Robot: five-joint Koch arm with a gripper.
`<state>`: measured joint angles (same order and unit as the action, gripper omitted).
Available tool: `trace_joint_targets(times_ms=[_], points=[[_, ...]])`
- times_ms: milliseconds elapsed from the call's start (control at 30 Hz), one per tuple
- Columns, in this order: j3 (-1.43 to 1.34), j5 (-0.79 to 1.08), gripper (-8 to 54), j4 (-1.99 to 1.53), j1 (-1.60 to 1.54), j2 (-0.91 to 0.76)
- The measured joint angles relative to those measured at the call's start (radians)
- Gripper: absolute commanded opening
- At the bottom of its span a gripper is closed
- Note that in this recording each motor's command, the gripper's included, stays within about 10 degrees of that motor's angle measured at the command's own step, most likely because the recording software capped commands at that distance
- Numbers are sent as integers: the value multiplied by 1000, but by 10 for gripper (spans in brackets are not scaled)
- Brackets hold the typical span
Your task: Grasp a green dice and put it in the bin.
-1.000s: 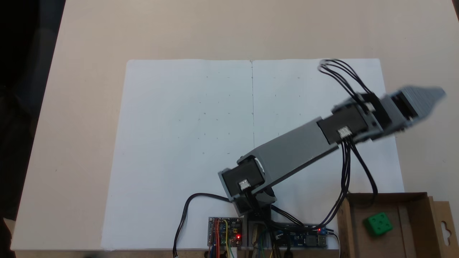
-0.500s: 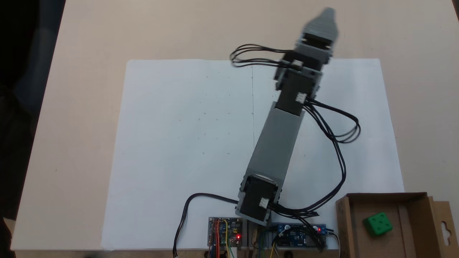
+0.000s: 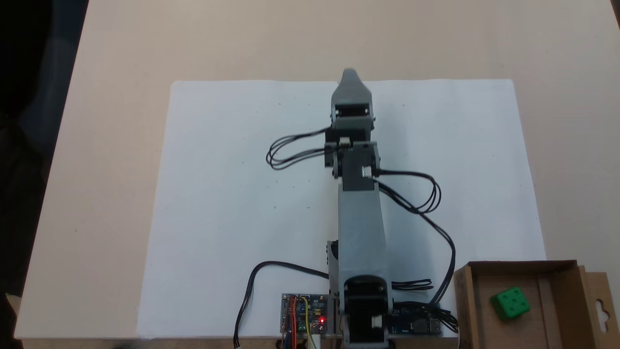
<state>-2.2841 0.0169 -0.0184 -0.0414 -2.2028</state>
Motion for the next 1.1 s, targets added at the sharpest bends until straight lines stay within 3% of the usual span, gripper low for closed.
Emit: trace_joint_targets(times_ms=[333,1100], points=[[-497,0,420,311,17,-43],[-767,5,428,1014,17,-49]])
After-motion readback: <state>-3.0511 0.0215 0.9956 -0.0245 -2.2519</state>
